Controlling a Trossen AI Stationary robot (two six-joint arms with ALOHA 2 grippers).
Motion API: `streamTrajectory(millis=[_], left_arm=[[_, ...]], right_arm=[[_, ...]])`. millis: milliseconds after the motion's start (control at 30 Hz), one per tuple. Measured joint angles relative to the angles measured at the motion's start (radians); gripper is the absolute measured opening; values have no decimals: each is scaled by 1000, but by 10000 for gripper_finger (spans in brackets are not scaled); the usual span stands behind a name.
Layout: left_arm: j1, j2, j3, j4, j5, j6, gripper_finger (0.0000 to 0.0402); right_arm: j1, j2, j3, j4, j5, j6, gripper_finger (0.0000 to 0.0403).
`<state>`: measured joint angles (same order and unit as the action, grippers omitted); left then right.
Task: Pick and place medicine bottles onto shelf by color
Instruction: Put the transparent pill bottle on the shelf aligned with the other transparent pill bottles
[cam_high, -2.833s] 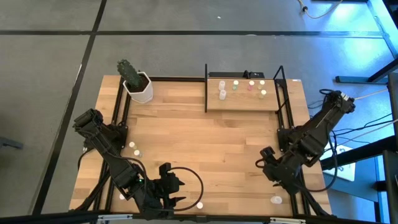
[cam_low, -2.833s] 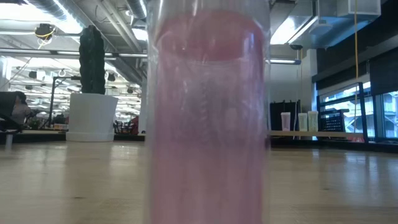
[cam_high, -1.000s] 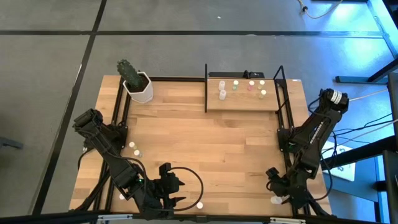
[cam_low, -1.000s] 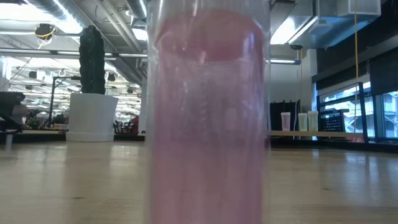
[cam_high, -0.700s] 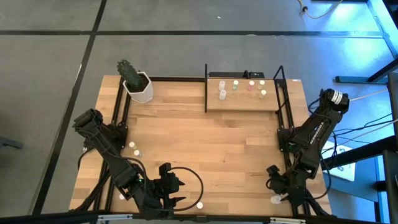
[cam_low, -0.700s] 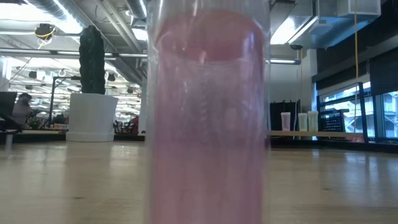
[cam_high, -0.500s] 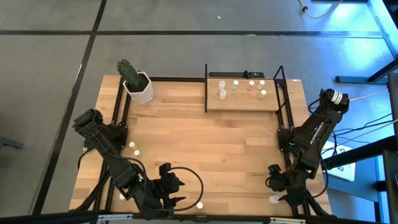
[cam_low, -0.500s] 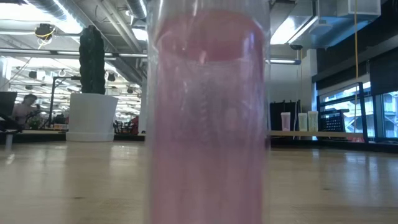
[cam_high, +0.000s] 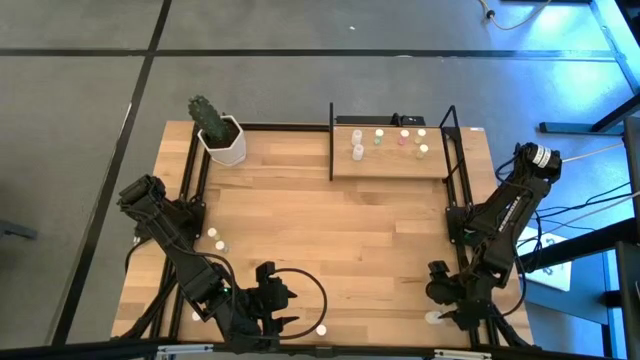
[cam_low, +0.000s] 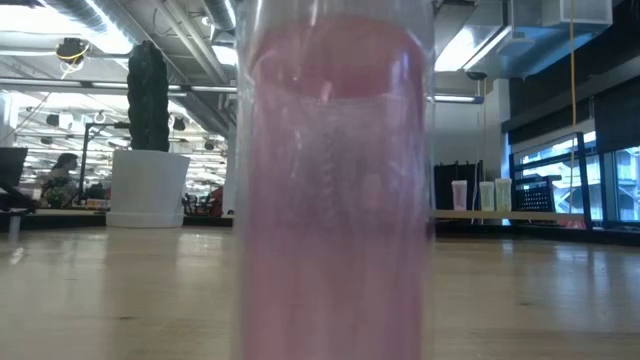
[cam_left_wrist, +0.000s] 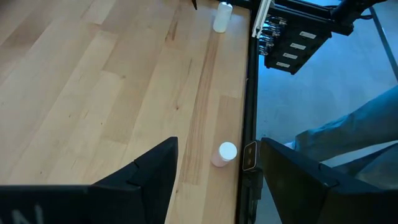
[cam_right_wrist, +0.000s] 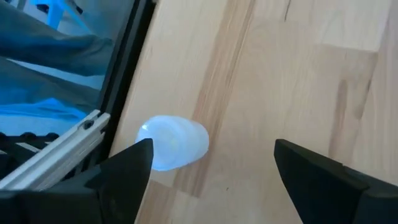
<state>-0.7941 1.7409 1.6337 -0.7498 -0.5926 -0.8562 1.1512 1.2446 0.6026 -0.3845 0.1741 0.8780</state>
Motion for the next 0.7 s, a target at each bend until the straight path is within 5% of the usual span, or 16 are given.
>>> streamTrajectory(millis=[233,700], left_arm=[[0,0,0,0,0,0,220],[0,0,0,0,0,0,220]], right_arm=[[0,-1,90,-97,-36,10,335],[0,123,93,-23,-36,8,335]])
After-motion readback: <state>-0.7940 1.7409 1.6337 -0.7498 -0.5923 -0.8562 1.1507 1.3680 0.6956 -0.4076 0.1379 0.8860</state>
